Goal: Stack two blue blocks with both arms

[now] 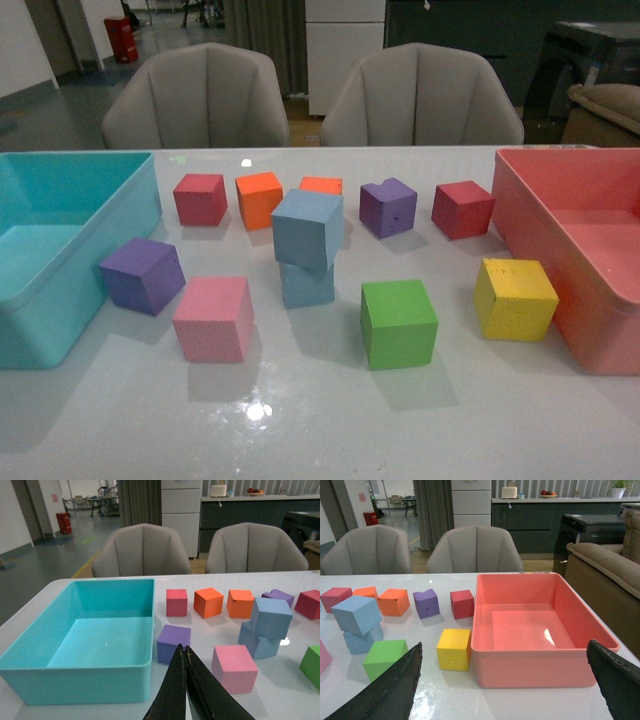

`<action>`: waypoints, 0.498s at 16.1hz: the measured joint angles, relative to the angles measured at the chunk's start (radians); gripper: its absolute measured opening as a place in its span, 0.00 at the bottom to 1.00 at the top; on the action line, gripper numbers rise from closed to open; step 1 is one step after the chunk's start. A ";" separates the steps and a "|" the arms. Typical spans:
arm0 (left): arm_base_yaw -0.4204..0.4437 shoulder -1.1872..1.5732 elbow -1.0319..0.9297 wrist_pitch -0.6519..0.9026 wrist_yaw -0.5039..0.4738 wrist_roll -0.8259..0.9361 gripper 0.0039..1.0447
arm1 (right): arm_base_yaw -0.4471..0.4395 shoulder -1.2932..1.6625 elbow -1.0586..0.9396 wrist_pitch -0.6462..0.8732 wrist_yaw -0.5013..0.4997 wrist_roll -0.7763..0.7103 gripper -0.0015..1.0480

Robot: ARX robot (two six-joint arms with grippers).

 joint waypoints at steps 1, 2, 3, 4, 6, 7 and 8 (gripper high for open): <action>0.000 -0.012 0.000 -0.014 0.000 0.000 0.01 | 0.000 0.000 0.000 0.000 0.000 0.000 0.94; 0.000 -0.032 0.000 -0.033 0.000 0.000 0.01 | 0.000 0.000 0.000 0.000 0.000 0.000 0.94; 0.000 -0.052 0.000 -0.048 0.000 0.000 0.01 | 0.000 0.000 0.000 0.000 0.000 0.000 0.94; 0.000 -0.071 0.000 -0.064 0.000 0.000 0.01 | 0.000 0.000 0.000 0.000 0.000 0.000 0.94; 0.000 -0.154 0.000 -0.153 0.000 0.000 0.01 | 0.000 0.000 0.000 0.000 0.000 0.000 0.94; 0.000 -0.331 0.000 -0.333 0.001 0.000 0.01 | 0.000 0.000 0.000 0.000 0.000 0.000 0.94; 0.000 -0.329 0.001 -0.340 0.000 0.000 0.01 | 0.000 0.000 0.000 0.000 0.000 0.000 0.94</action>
